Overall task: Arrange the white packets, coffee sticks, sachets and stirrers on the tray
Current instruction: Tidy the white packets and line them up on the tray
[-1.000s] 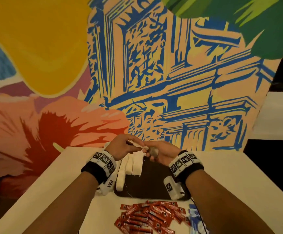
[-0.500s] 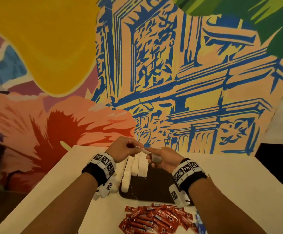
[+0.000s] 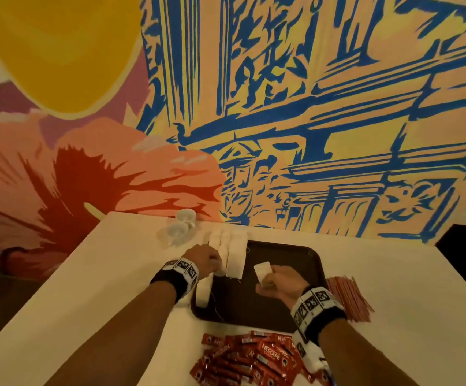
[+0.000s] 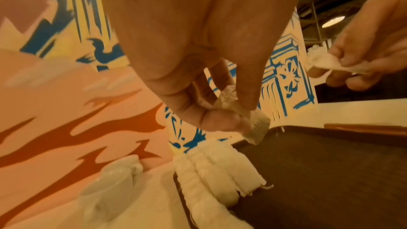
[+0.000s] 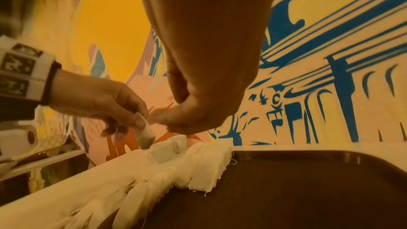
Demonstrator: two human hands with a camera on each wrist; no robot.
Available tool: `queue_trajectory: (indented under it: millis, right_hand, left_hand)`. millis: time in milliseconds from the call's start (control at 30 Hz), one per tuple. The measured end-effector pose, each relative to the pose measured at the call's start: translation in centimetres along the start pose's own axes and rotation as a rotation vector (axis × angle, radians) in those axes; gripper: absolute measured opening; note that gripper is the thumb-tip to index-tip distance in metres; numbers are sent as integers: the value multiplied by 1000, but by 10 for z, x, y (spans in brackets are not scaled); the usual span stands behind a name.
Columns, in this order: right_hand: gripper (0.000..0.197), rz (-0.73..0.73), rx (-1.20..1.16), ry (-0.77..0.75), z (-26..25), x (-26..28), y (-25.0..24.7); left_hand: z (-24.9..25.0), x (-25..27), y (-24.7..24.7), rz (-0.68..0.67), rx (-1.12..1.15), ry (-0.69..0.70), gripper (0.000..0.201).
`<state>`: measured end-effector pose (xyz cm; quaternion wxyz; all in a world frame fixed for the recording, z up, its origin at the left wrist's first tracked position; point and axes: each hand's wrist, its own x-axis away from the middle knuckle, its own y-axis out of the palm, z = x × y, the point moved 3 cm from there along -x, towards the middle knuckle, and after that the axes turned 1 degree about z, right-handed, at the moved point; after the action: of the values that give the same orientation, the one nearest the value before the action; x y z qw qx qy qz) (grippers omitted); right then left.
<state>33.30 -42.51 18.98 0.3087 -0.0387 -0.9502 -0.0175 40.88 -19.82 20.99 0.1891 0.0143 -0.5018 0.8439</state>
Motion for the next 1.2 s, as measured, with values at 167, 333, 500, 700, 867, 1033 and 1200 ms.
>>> queue_trajectory:
  millis: [167,333,500,700,867,1033,1200]
  right_hand:
    - [40,3,22,34,6,-34,0]
    - [42,-9,-40,59,14,-61,-2]
    - [42,16,-121,79,18,-83,-7]
    - [38,7,-172,95,24,-94,-7]
    - [38,-22,-179,82,21,-96,-2]
    - [29,-50,-191,30,9,-80,2]
    - [30,-95,-220,-88,-10,-50,9]
  left_hand:
    - [-19,-45,30,-103,-60,-38,18]
    - [-34,-87,60,-170,-149,-34,21]
    - [-47,-116,75,-191,-269,-49,33]
    - [-50,-137,78,-171,-312,-48,28]
    - [-51,-146,83,-150,-357,-28,31]
    - [-41,-134,63,-131,-315,-30,35]
    - [-18,-104,21,-29,-190,2,29]
